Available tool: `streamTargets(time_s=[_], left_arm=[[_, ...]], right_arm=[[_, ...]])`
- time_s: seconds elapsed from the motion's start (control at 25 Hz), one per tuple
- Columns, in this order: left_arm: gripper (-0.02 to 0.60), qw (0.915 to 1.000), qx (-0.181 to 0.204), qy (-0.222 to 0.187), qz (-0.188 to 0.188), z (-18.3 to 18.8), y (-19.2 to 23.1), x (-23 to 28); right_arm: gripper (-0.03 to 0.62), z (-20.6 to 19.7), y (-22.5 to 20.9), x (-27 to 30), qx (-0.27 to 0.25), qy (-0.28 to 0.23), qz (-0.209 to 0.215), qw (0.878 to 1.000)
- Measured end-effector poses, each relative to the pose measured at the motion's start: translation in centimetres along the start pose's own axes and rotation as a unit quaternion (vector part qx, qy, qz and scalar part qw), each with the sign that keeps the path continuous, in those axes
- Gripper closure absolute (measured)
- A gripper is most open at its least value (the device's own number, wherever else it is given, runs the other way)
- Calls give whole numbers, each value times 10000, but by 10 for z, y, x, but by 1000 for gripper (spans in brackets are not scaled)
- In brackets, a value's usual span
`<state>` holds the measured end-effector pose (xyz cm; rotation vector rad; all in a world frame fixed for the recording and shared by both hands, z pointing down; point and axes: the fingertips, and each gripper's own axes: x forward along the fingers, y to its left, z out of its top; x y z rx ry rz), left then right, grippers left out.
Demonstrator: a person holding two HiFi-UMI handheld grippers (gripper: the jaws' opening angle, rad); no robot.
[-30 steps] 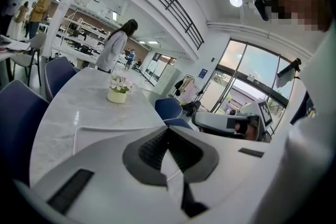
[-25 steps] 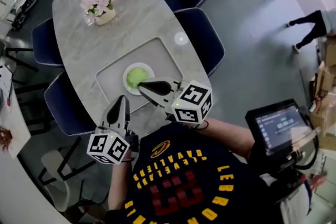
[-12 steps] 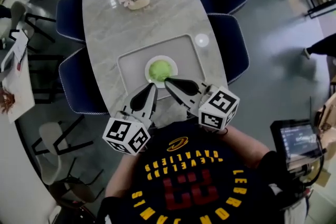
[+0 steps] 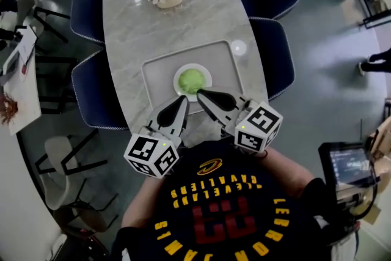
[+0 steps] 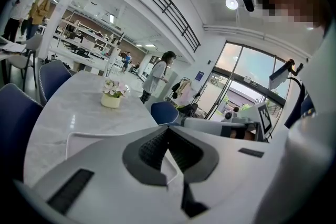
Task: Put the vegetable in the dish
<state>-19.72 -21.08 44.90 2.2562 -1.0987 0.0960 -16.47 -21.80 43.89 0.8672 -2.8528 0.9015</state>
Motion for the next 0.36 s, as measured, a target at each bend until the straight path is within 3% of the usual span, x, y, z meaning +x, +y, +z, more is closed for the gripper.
streamTargets(time_s=[0.36], left_arm=[[581,9999,-29,92,-51,-4,-2,3]], right_arm=[[589,-2,-2,-2,2,30,-61,10000]])
